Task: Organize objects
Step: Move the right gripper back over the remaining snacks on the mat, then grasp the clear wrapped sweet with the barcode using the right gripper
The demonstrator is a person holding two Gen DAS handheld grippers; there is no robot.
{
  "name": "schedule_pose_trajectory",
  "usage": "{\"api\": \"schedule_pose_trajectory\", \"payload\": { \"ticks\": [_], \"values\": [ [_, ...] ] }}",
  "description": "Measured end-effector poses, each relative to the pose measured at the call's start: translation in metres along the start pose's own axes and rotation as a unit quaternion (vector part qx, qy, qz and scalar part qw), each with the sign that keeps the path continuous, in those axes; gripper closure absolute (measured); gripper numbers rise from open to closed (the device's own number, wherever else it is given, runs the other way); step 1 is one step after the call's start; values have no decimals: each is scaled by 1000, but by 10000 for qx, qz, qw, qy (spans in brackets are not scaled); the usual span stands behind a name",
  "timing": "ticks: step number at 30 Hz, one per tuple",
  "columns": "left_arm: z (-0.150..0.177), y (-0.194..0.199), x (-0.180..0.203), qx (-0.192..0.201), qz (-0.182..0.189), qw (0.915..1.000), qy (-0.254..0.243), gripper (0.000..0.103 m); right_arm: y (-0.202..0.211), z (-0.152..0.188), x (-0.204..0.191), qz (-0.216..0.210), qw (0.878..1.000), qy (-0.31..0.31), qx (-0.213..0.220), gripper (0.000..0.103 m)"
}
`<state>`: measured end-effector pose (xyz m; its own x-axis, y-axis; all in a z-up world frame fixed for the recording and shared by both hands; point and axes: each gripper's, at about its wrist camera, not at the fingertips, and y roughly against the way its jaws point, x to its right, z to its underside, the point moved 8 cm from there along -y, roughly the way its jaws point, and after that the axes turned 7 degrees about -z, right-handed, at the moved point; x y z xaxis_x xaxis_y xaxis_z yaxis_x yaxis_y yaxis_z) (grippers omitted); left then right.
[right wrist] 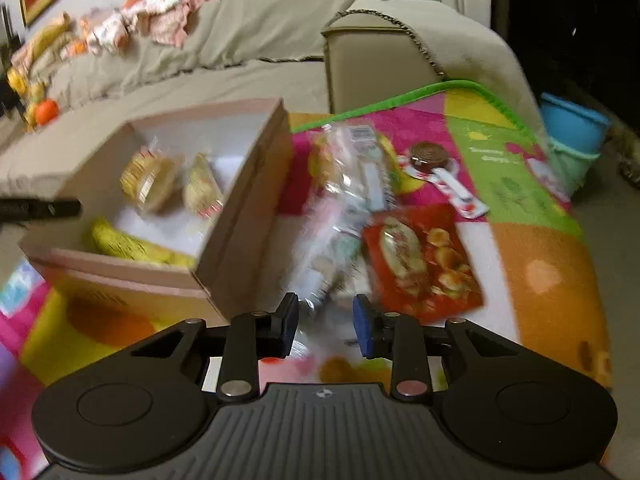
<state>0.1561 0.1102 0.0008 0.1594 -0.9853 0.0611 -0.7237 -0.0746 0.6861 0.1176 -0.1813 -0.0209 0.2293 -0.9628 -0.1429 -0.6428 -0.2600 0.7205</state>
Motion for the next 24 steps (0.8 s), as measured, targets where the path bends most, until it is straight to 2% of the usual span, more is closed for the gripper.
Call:
{"api": "schedule_pose_trajectory", "payload": {
  "ticks": [6, 10, 13, 19, 24],
  "values": [
    [0, 0, 0, 0, -6, 10000, -6, 89, 8, -8, 2, -151, 9990, -284, 306, 73],
    [0, 0, 1, -9, -12, 10000, -13, 90, -8, -29, 4, -142, 9981, -417, 426, 73],
    [0, 0, 1, -13, -22, 10000, -22, 90, -28, -44, 5, 15, 9988, -247, 432, 73],
    [0, -1, 2, -2, -106, 9999, -85, 90, -37, -54, 6, -29, 9996, 110, 266, 72],
    [0, -3, 2, -7, -136, 9998, -120, 90, -30, -39, 0, -254, 9992, 296, 21, 72]
  ]
}}
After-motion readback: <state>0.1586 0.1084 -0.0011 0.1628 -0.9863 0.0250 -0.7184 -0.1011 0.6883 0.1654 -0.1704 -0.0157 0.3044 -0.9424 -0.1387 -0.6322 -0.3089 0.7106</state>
